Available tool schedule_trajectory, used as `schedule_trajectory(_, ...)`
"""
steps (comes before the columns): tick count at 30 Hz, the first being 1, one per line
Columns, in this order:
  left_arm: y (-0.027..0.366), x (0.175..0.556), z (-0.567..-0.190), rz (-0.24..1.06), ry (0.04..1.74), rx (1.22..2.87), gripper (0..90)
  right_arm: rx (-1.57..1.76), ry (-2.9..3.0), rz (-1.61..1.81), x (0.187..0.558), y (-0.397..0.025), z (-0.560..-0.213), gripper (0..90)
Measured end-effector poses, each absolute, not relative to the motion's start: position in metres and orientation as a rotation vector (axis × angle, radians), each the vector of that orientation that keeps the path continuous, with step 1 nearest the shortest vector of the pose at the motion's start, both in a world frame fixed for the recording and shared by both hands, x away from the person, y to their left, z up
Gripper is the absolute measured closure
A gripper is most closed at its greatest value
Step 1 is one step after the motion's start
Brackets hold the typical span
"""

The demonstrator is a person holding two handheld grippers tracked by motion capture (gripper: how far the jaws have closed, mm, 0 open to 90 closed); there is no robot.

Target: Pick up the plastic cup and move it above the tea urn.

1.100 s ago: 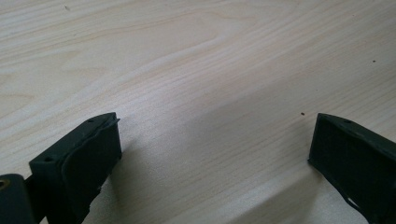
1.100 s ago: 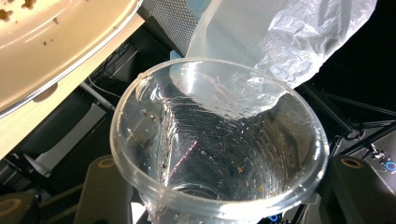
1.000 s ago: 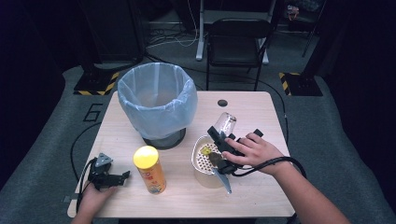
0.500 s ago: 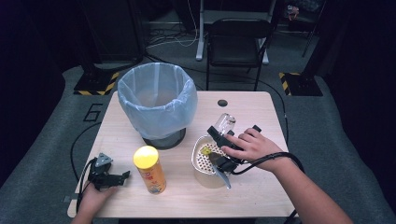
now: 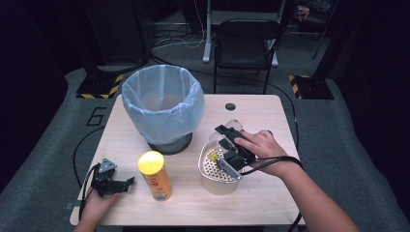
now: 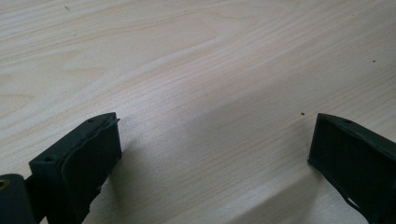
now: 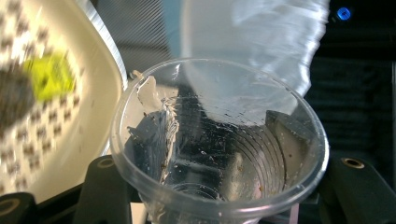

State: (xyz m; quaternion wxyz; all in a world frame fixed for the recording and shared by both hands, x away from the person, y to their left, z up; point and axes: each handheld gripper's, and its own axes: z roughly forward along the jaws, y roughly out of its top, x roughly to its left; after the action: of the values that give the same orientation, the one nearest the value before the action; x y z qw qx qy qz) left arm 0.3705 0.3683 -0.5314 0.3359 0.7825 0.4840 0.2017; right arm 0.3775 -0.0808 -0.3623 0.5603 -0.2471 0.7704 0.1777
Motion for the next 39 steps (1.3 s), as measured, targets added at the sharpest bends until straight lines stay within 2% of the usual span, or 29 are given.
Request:
schedule_trajectory(8, 0.368, 0.370, -0.531, 0.526, 1.263, 2.041, 2.1, -0.133, 1.873, 0.984, 0.380, -0.097, -0.348, 40.0)
schedule_trajectory(22, 0.368, 0.370, -0.531, 0.526, 1.262, 2.041, 2.1, 0.726, 1.807, 1.965, 0.406, -0.145, -0.356, 39.4)
schedule_trajectory(30, 0.368, 0.371, -0.531, 0.526, 1.262, 2.041, 2.1, 0.775, 1.805, 2.025, 0.411, -0.144, -0.340, 38.9)
schedule_trajectory(39, 0.368, 0.370, -0.531, 0.527, 1.262, 2.041, 2.1, 0.706, 1.866, 1.904, 0.411, -0.123, -0.311, 38.3)
